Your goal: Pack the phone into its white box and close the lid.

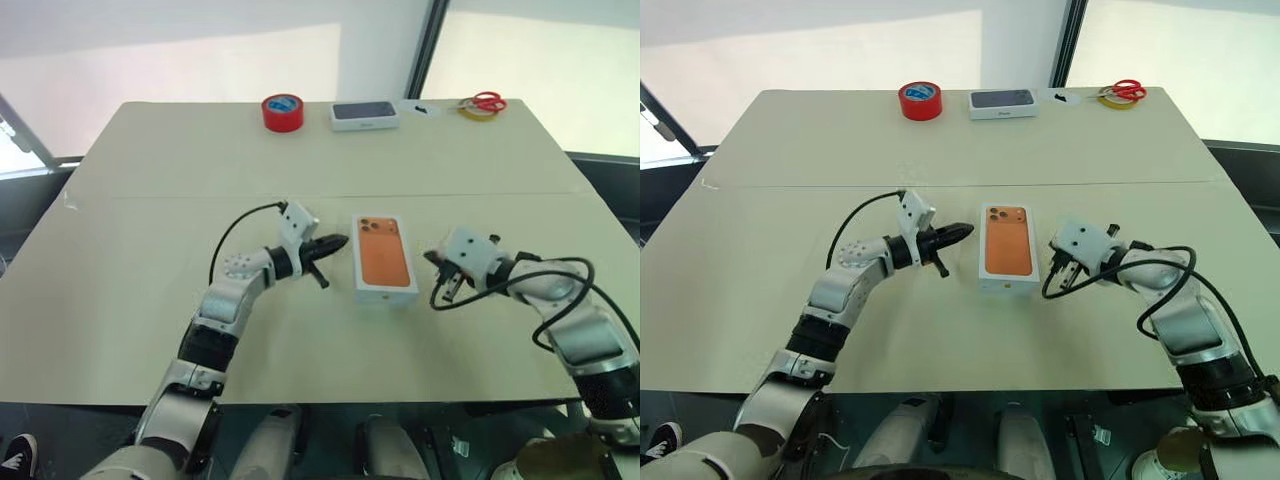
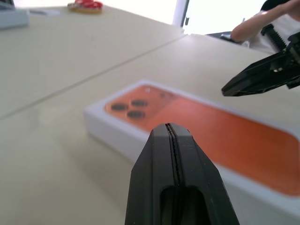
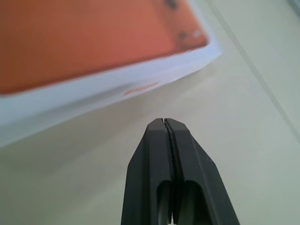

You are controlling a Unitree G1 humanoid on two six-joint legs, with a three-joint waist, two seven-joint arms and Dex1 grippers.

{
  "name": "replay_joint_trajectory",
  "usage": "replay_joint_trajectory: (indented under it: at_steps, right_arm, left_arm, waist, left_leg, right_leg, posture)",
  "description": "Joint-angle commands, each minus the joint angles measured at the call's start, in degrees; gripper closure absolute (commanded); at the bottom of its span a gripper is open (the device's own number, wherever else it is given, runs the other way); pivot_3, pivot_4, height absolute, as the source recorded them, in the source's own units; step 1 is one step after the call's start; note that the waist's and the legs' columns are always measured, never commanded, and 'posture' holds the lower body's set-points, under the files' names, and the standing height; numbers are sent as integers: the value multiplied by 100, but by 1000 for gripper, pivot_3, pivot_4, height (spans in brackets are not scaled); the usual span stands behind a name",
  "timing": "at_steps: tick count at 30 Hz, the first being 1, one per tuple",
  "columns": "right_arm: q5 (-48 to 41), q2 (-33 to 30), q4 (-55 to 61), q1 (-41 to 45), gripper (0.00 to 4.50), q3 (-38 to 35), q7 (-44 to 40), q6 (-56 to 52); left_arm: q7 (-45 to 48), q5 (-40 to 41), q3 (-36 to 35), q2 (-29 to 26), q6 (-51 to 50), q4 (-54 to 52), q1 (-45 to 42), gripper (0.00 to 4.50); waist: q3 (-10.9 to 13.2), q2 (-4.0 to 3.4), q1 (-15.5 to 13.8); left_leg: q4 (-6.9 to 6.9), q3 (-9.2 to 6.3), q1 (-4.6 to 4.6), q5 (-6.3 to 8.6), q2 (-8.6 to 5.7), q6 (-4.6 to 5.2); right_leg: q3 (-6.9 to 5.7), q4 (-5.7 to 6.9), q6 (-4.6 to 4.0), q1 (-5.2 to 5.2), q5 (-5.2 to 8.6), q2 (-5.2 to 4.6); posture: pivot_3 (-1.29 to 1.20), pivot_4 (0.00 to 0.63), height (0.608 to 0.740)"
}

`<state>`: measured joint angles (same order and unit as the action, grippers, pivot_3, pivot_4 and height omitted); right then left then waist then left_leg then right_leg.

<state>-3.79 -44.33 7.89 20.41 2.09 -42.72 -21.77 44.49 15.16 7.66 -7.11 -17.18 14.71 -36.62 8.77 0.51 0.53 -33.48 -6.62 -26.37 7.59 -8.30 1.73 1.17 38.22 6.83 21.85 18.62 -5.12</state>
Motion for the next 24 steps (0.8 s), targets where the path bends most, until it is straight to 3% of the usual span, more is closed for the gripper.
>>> replay_joint_trajectory:
  at_steps: [1, 5, 9, 13, 24]
  right_arm:
    - [-262, 136, 255, 123, 4486, -132, -123, 105]
    - [-93, -66, 604, -402, 4486, 384, -545, 122]
    - [245, -308, 797, -917, 4486, 736, -699, 245]
    - [111, -307, 1045, -1077, 4486, 715, -810, 73]
    - [-155, -121, 1143, -940, 4486, 475, -839, -51]
  left_arm:
    - [47, 43, 25, 166, 143, 114, -271, 4500]
    - [-51, -794, 660, 38, 400, 723, -302, 4500]
    - [73, -817, 784, 7, 162, 784, -99, 4500]
    - [362, -854, 998, -199, -33, 458, 202, 4500]
    - [264, -484, 486, -175, 68, 62, 285, 4500]
  waist:
    - [0, 0, -11]
    - [0, 0, -4]
    - [-13, 9, 0]
    - [-23, 15, 3]
    - [-38, 22, -1]
  left_leg:
    - [0, -1, 0, 0, 0, 1]
    - [-6, -3, 4, 2, -1, 3]
    - [-13, -5, 9, 6, -2, 8]
    - [-5, -6, 76, 33, -1, 0]
    - [-2, -6, 97, 44, -1, 3]
  right_leg:
    - [-1, -1, 0, -8, 0, 0]
    - [-5, -4, 1, -8, 1, 0]
    - [-4, -1, 1, -9, 1, 0]
    - [-7, -22, 6, -76, 8, -1]
    - [-6, -33, 13, -100, 15, -4]
  posture:
    - [0, 150, 736]
    - [0, 150, 736]
    - [0, 150, 736]
    - [0, 150, 736]
    - [0, 150, 736]
